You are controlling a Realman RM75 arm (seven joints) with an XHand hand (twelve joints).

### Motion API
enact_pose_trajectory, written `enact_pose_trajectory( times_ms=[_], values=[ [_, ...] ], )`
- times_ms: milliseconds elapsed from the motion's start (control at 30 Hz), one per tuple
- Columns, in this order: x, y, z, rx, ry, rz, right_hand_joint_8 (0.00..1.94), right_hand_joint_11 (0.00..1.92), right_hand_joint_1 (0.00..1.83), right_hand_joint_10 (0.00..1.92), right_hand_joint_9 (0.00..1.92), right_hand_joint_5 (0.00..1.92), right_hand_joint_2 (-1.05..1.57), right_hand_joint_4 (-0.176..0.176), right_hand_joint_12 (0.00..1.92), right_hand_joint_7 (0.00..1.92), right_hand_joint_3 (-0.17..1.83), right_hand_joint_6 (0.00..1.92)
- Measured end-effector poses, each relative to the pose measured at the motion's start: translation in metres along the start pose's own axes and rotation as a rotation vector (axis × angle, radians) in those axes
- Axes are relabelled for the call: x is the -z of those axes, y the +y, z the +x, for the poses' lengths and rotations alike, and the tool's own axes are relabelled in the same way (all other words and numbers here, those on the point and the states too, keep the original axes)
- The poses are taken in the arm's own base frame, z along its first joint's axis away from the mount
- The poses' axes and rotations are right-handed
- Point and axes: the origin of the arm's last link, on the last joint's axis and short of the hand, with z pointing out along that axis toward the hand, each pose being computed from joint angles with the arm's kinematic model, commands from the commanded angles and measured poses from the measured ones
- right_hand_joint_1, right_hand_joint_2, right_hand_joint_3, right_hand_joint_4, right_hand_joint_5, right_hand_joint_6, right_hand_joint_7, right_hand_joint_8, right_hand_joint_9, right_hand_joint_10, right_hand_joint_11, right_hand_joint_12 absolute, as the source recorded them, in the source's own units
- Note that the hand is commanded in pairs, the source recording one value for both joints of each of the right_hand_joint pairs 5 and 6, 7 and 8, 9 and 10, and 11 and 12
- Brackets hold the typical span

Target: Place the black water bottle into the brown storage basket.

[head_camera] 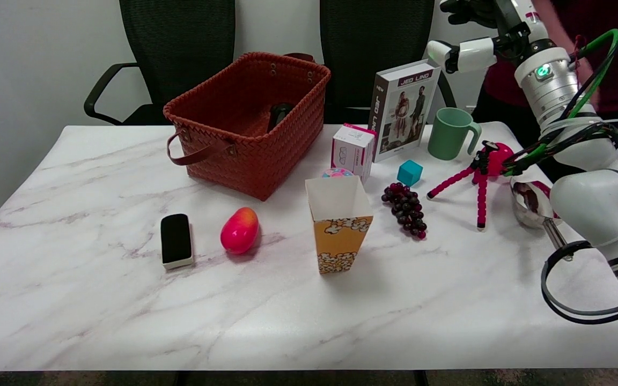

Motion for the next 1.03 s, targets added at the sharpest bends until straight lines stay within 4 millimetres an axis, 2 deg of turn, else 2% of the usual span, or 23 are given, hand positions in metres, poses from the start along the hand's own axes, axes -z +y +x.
enact_pose_trajectory(
  times_ms=[733,1033],
  values=[
    [0.005,0.005,0.0,0.008,-0.001,-0.01,0.7,0.6,1.23,0.52,0.52,0.31,0.37,0.0,0.6,0.7,0.98,0.31],
    [0.013,0.01,-0.003,0.012,-0.001,-0.009,0.69,0.58,1.23,0.51,0.51,0.23,0.33,0.0,0.58,0.69,1.04,0.23]
  ],
)
